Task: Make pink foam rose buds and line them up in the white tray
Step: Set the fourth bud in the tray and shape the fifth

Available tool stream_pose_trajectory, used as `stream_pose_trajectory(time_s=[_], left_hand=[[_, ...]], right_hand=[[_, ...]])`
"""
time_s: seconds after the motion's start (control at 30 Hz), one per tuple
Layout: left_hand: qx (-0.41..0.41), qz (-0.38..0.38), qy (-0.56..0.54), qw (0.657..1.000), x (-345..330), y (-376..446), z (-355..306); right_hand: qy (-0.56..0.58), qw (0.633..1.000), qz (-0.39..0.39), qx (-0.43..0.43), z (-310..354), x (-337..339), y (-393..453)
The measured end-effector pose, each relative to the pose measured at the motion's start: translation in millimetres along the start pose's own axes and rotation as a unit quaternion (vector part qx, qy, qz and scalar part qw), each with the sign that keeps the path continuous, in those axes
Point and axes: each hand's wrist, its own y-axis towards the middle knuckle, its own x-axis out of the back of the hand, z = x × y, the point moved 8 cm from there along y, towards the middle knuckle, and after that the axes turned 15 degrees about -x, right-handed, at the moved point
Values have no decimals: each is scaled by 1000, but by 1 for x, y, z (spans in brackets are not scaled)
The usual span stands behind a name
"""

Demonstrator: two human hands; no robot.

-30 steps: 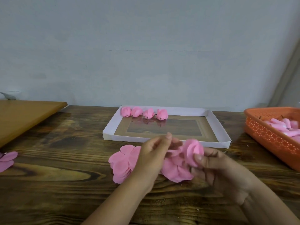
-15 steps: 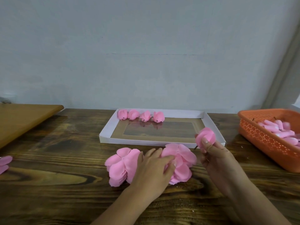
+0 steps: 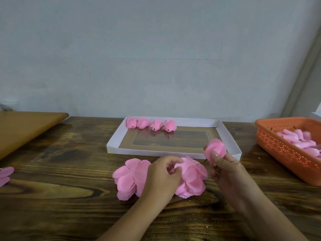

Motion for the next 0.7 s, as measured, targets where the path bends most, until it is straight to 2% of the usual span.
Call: stream_pose_trajectory(time_s=[0.1,0.2,0.3,0.4,0.53,0.7], left_hand=[[78,-47,-152,984,2,-1,5],[149,-88,-284,943,2,-2,11],[180,-121,-388,896,0,-2,13],[175,-127,-437,873,0,-1,10],[164,-115,-467,861,-1,0,4],[153,-86,-528,831,-5,0,-5]], right_hand=[[-13,999,23,-19,-4,-6,-1],[-44,998,36,-41,-9,-12,-1],[-43,996,60,-47,-10,-19,-3],[-31,995,82,-42,-8,-25,-5],[11,993,99,-57,-9,-25,-3],[18,982,170,-74,-10,-40,-11]])
